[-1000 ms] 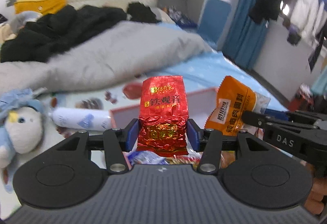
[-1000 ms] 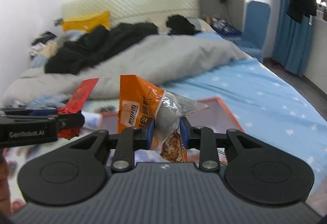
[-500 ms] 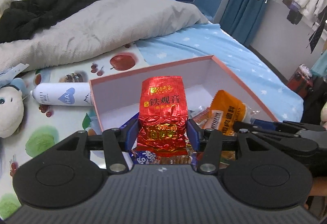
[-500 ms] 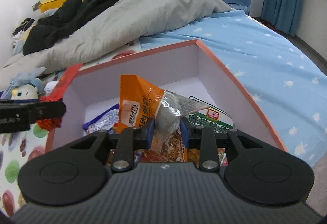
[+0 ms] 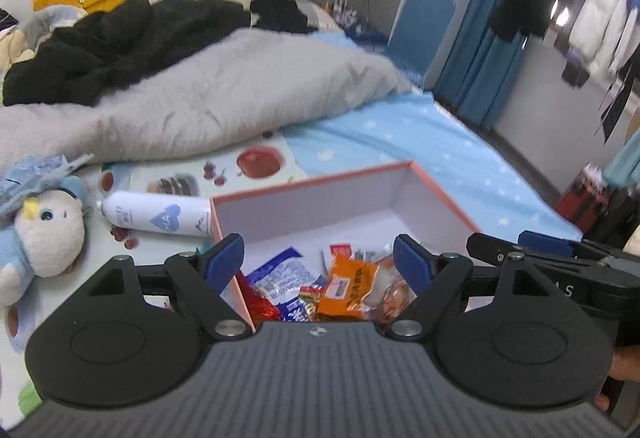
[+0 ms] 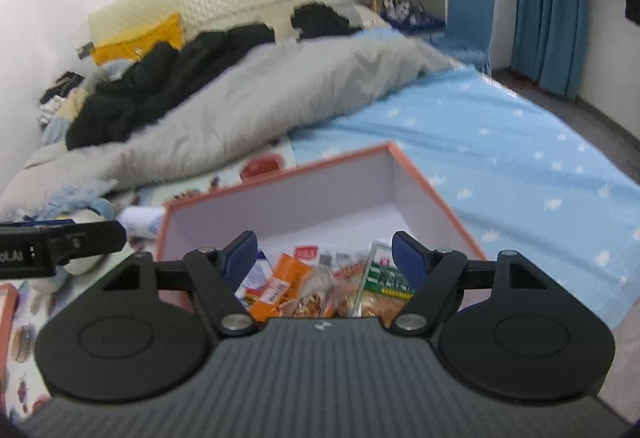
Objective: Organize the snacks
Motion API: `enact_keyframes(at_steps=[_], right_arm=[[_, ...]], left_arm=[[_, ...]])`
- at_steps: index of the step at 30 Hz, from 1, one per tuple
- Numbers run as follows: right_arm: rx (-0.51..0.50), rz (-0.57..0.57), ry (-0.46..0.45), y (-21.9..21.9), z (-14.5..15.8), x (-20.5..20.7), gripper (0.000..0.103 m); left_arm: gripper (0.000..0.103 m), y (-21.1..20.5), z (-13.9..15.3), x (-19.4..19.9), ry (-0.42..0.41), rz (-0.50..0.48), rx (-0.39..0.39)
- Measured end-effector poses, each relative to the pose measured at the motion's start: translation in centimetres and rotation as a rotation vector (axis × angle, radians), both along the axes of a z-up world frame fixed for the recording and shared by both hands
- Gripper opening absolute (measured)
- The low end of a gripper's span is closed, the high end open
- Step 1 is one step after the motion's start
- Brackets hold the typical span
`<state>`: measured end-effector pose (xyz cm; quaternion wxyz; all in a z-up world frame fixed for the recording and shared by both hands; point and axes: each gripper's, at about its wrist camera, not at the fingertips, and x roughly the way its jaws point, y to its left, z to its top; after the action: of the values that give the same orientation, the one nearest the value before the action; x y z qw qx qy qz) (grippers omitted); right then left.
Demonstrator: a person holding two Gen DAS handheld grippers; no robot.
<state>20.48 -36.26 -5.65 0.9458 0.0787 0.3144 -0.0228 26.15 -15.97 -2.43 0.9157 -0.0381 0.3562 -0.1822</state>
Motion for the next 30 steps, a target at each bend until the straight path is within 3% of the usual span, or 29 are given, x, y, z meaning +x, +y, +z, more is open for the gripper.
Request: enact_keyframes(at_steps=[6, 13, 22, 30], right_arm=[[0.008, 0.008, -0.097, 0.8, 4.8, -2.9, 0.076], [0.014, 0.025, -0.173, 1.5, 7.9, -6.3, 0.076], [-0.018, 0.01, -0.229, 2.6, 8.6, -11.1, 0.076], [-0.013, 0.006, -0.195, 3.3, 6.7, -12.8, 0.076]], left_arm=[[0.085, 1.7, 4.7, -3.1, -0.078, 0.012, -0.028], [0.085, 3.7, 8.0, -7.2, -0.125, 0.026, -0.061], [0.085, 4.0, 7.5, -12.2, -0.148, 0.0, -0.049], [0.085, 3.8, 6.0, -15.5, -0.152, 0.004, -0.033]])
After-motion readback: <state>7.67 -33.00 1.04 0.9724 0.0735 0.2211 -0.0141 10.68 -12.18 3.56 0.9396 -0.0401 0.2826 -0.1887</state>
